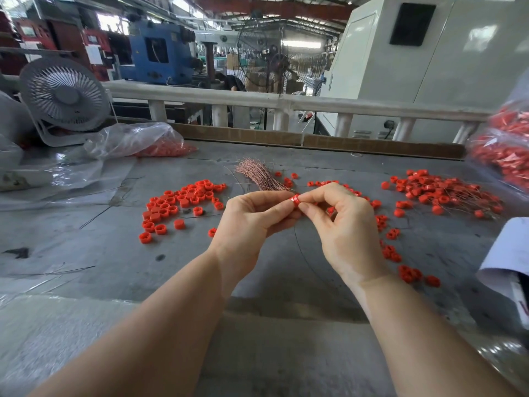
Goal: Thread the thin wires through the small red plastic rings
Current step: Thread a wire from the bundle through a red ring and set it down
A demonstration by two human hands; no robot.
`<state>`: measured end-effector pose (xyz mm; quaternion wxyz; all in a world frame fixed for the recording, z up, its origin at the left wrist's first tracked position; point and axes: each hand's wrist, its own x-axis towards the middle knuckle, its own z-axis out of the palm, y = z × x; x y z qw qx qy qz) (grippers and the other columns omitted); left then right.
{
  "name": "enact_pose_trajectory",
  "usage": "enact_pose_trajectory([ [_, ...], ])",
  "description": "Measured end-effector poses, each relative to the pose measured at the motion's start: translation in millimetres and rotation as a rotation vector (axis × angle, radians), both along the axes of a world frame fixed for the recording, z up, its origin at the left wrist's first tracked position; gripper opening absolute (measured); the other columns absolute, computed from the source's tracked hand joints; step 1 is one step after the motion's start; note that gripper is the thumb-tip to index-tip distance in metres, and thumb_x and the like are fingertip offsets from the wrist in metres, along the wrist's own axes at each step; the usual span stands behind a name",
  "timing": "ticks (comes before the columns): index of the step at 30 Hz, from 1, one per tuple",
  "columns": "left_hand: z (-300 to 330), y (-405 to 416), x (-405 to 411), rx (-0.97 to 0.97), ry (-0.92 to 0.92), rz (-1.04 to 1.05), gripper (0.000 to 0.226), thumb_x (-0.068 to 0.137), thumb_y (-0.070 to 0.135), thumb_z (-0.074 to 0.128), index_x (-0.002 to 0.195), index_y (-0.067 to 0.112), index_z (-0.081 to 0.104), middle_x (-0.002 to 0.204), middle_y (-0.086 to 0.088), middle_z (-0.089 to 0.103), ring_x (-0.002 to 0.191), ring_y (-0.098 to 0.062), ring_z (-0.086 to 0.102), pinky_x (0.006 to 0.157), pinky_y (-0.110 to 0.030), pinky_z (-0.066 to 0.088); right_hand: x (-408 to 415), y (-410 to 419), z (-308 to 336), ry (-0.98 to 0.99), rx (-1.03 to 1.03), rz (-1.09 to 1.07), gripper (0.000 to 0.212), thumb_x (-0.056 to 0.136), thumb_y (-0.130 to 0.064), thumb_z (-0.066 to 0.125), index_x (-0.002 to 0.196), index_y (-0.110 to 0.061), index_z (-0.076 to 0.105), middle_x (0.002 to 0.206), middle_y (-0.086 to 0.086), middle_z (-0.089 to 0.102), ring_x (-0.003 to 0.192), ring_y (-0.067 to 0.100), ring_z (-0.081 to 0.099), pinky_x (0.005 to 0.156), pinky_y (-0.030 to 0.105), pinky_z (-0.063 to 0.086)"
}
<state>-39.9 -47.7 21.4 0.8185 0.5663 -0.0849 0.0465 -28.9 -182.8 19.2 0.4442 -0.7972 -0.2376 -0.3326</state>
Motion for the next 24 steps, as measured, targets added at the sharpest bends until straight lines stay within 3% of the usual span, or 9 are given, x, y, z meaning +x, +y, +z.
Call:
enact_pose_trajectory([
  [8,1.3,1.4,0.4,0.011,0.02,-0.008,0.02,0.082,-0.006,0.058,0.077,0.009,0.071,0.069,-0.007,0.072,0.064,-0.011,0.068,0.062,-0.017,0.054,-1.2,-0.4,3.4,-0.002,-0.038,0.014,0.006,0.081,-0.002,0.067,0.082,-0.005,0.071,0.078,0.003,0.067,0.075,0.012,0.059,0.072,0.018,0.047],
  [14,1.3,-2.7,-0.7,0.041,-0.063,0.058,0.018,0.082,-0.007,0.059,0.079,0.008,0.069,0.07,-0.004,0.072,0.066,-0.011,0.068,0.066,-0.018,0.055,-0.4,0.4,1.6,-0.026,-0.003,-0.004,0.007,0.08,-0.002,0.067,0.081,-0.007,0.071,0.077,-0.002,0.064,0.074,0.006,0.056,0.069,0.009,0.041],
  [19,1.1,-5.3,-0.9,0.052,-0.102,0.078,0.016,0.081,-0.007,0.06,0.081,0.007,0.068,0.071,-0.003,0.072,0.068,-0.011,0.069,0.068,-0.019,0.056,0.1,1.0,0.8,-0.092,-0.02,-0.027,0.007,0.079,-0.007,0.062,0.079,-0.005,0.07,0.076,0.001,0.064,0.072,0.014,0.059,0.068,0.021,0.046],
  [24,0.5,-5.8,-1.5,0.124,-0.157,0.133,0.019,0.08,-0.009,0.062,0.08,0.009,0.068,0.068,0.001,0.072,0.066,-0.009,0.068,0.066,-0.017,0.054,-0.3,0.7,1.0,-0.126,-0.057,-0.035,0.005,0.077,-0.001,0.064,0.078,-0.003,0.069,0.076,0.004,0.065,0.072,0.017,0.059,0.068,0.023,0.046],
])
